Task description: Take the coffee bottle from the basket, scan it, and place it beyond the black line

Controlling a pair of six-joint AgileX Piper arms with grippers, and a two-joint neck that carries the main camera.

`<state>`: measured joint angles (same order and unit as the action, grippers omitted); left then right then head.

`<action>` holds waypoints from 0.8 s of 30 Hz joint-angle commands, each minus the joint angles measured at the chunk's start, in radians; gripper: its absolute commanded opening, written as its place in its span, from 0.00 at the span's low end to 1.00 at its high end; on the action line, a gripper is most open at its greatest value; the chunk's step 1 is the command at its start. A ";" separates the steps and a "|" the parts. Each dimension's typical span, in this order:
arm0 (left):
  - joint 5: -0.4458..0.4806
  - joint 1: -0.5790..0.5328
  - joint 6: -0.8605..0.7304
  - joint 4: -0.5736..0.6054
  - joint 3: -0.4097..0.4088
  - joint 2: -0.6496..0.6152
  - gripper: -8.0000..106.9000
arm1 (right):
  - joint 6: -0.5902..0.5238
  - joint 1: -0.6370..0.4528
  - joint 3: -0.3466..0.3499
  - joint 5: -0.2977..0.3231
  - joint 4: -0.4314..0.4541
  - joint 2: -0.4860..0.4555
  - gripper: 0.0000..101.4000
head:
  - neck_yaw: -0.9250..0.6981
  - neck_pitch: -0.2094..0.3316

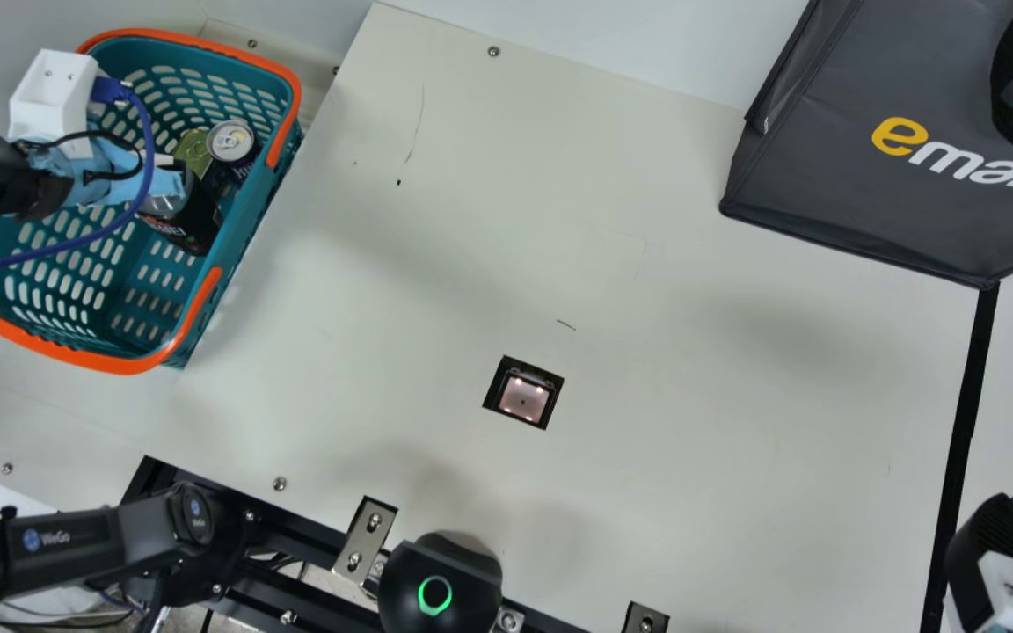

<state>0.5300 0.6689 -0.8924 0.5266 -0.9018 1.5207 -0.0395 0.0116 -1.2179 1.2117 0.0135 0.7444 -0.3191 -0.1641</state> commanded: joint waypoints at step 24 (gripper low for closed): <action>0.136 -0.025 0.265 -0.127 -0.162 -0.201 0.16 | 0.000 0.000 0.000 0.001 0.000 0.000 0.90 | -0.002 0.026</action>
<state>0.6605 0.6454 -0.6407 0.4039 -1.0523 1.3219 -0.0395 0.0116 -1.2179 1.2129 0.0135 0.7444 -0.3191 -0.1641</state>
